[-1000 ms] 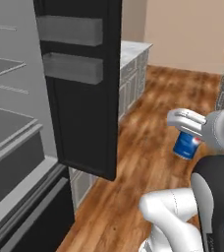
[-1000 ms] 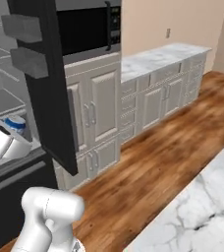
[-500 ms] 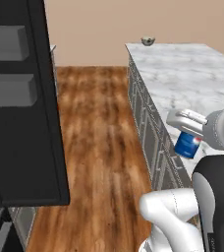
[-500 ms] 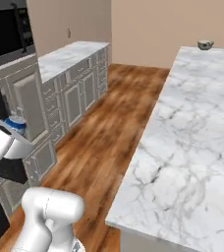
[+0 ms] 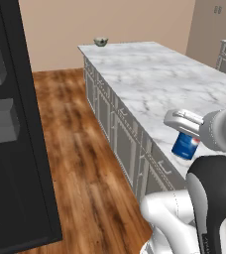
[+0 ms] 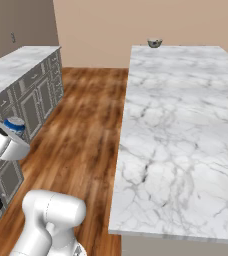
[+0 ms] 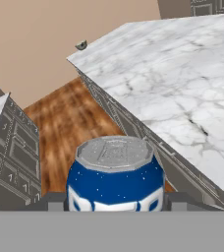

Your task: Open the fridge, grab two sodas, and place both sodas inside the bowl with ice on the dining counter.

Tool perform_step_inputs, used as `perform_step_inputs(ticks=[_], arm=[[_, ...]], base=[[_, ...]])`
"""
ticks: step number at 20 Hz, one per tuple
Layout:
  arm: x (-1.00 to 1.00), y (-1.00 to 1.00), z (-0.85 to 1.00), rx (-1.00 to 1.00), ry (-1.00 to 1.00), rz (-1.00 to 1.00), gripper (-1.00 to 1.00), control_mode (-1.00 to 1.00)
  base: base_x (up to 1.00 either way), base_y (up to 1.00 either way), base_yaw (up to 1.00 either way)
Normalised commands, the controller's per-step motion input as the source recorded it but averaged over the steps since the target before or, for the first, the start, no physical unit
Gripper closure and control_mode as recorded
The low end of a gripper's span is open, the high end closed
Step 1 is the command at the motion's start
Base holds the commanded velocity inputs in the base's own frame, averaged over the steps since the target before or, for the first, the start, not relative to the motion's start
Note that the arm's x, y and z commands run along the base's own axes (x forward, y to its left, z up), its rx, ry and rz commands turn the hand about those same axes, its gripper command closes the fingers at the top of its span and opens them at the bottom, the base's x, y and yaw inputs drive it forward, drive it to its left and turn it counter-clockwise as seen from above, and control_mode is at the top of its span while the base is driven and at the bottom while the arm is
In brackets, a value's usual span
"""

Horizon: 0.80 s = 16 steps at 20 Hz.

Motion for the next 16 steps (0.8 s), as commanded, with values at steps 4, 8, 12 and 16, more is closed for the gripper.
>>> perform_step_inputs(ticks=[4, 8, 12, 16], arm=[[0.0, 0.0, 0.0, 0.0, 0.0, 0.0, 1.0, 1.0], [0.0, 0.0, 0.0, 0.0, 0.0, 0.0, 1.0, 1.0], [0.0, 0.0, 0.0, 0.0, 0.0, 0.0, 1.0, 1.0], [0.0, 0.0, 0.0, 0.0, 0.0, 0.0, 1.0, 1.0]], base=[[1.0, -0.23, -0.01], [1.0, -0.33, 0.08], [0.98, -0.46, 0.2], [0.75, -0.58, 0.25]])
